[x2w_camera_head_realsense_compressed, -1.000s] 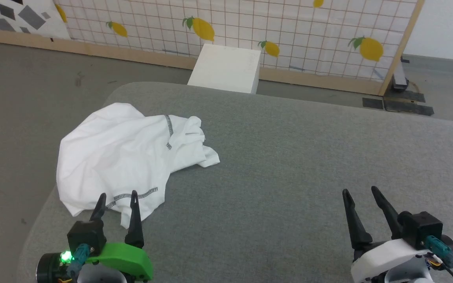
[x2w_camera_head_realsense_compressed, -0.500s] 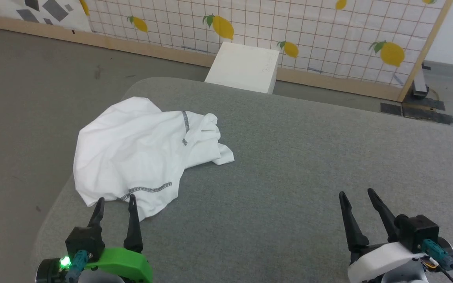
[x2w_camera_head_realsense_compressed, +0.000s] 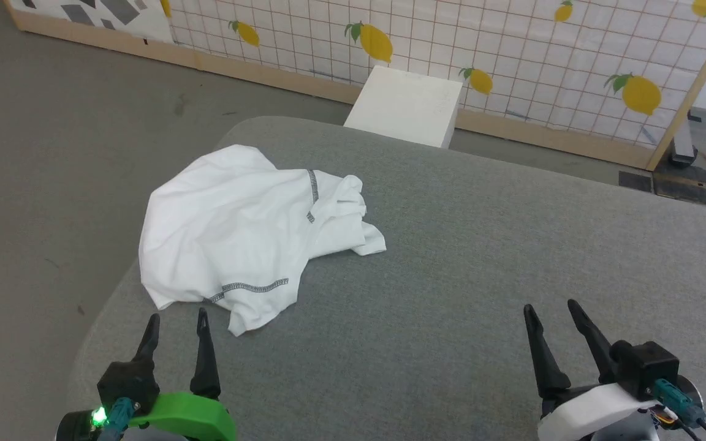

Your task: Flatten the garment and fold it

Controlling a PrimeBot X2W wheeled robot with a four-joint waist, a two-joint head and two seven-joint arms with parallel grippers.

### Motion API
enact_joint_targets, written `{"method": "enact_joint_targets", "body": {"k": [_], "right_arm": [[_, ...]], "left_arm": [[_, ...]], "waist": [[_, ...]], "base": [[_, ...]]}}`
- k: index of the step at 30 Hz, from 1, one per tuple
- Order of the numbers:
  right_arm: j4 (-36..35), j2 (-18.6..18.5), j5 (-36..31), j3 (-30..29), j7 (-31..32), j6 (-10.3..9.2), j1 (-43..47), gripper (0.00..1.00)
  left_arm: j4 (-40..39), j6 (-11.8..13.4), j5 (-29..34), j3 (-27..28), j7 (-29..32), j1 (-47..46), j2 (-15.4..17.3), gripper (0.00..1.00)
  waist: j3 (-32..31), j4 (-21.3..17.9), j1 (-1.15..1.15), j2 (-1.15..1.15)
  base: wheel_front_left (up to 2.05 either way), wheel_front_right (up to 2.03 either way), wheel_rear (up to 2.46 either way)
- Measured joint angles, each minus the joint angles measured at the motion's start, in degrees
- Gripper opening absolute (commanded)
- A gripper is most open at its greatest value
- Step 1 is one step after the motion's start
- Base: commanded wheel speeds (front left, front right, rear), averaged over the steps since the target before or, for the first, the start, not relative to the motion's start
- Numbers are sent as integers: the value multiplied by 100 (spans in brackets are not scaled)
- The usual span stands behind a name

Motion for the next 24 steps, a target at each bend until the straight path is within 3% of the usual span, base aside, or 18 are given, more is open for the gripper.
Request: {"method": "enact_joint_targets", "body": {"k": [24], "right_arm": [[272, 0, 201, 63, -288, 0, 86, 100]], "left_arm": [[63, 69, -147, -20, -285, 132, 0, 100]], "waist": [[18, 486, 0, 0]], "base": [[0, 0, 0]]}}
